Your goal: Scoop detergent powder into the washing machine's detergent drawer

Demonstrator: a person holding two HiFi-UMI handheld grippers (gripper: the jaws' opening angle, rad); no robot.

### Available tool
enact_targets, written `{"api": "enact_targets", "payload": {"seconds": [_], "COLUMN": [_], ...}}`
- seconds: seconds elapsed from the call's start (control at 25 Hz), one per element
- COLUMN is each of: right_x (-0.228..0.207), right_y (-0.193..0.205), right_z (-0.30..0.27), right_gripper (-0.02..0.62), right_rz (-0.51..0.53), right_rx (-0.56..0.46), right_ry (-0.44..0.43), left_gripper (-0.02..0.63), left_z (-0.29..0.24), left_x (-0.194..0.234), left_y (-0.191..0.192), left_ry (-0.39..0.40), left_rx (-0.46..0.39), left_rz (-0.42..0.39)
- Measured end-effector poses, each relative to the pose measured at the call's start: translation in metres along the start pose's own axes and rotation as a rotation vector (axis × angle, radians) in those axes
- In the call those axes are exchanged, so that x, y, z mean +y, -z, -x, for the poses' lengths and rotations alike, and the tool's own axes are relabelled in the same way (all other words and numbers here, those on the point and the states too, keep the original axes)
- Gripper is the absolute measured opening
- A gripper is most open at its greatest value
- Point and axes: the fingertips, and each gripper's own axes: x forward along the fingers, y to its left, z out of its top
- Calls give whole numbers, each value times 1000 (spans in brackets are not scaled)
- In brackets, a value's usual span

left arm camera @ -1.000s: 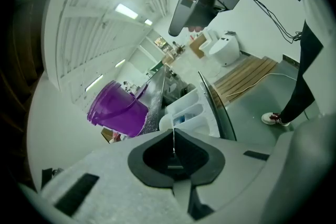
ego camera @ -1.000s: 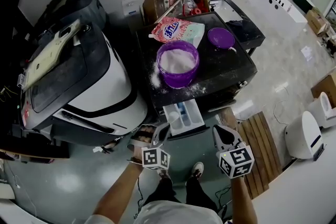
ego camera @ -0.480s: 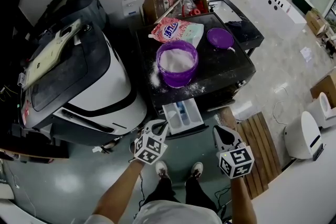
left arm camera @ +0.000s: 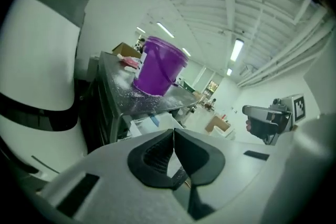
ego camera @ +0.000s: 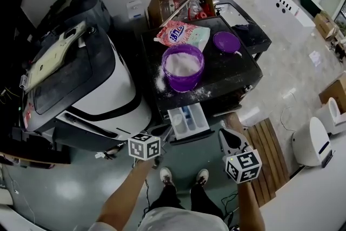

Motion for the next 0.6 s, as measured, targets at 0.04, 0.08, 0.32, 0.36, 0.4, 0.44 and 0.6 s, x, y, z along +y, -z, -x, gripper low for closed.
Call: {"api": "enact_targets", "payload": {"seconds": [0.04, 0.08, 0.32, 0.36, 0.4, 0.44, 0.6], "right_x": [0, 0, 0, -1, -2, -3, -7], "right_y": [-2, -4, -17, -20, -23, -26, -44], "right_z": [0, -1, -3, -4, -5, -6, -7], "right_gripper": [-3, -3, -3, -3, -3, -3, -3], "right_rz": [2, 5, 26, 29, 32, 36, 65], "right_rx": [-2, -4, -20, -25, -29, -32, -50], "right_ry": [-2, -4, -12, -14, -16, -17, -10], "left_gripper": [14, 14, 14, 14, 14, 14, 14], "left_z": [1, 2, 14, 16, 18, 21, 32], "left_x": [0, 0, -4, -5, -8, -10, -20], "left_y": [-1, -2, -18, -22, -26, -30, -53], "left_ry": [5, 12, 12, -3, -18, -30, -54], "left_rx": [-7, -16, -73, -70, -68, -69, -103], "left_rz": [24, 49, 23, -29, -79, -124, -226]}}
